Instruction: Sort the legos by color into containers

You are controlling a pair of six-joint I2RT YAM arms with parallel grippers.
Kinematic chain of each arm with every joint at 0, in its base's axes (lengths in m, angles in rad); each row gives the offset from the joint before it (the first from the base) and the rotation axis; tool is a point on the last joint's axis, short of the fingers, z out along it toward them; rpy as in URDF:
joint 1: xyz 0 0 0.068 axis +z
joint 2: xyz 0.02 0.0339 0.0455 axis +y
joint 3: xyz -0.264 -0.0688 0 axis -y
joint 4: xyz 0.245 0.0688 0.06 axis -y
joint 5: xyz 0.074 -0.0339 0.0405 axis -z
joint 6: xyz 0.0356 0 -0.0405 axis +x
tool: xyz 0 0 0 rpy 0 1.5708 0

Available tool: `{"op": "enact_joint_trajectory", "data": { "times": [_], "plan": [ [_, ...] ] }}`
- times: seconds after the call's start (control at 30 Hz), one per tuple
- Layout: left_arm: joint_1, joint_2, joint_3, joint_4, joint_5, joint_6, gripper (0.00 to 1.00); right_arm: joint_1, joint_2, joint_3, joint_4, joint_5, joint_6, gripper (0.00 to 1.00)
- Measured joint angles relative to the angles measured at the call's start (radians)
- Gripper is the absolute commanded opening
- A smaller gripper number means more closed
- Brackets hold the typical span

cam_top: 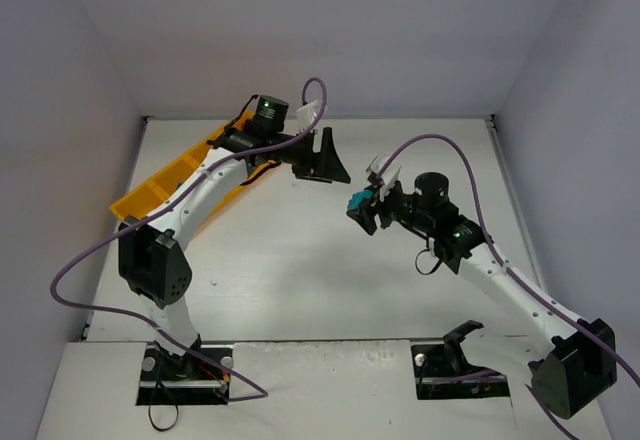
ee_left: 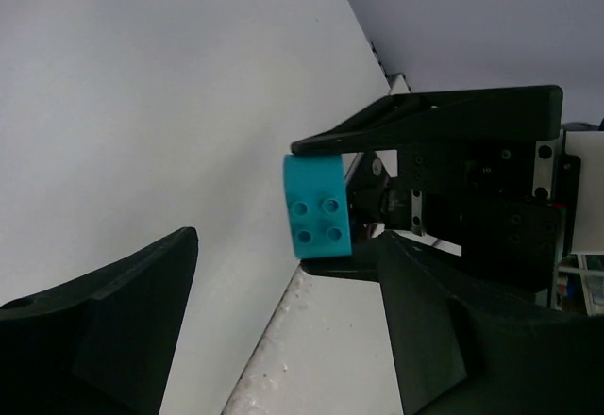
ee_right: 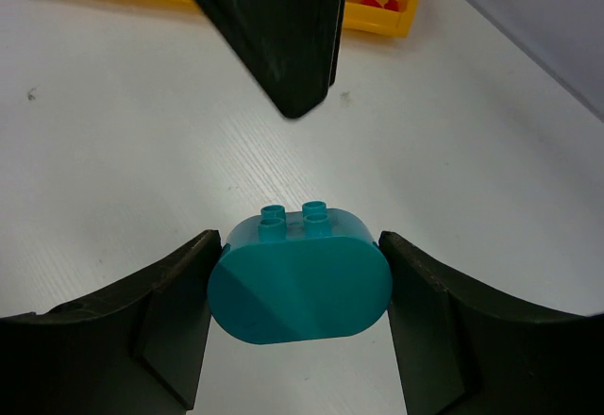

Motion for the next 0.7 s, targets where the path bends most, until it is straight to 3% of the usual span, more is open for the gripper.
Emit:
{"op": "enact_joint_trajectory", "data": {
  "times": [0.57,0.7],
  "plan": [
    [-0.157,0.066,0.003,-0.078,0.006,0.037,0.71,0.014,0.005,0.011,-0.005,-0.022,-0.026,0.09],
    [-0.173,0.076,0.01,-0.075,-0.004,0.036,0.56,0.019,0.005,0.011,-0.016,-0.025,-0.026,0.09]
  ]
}}
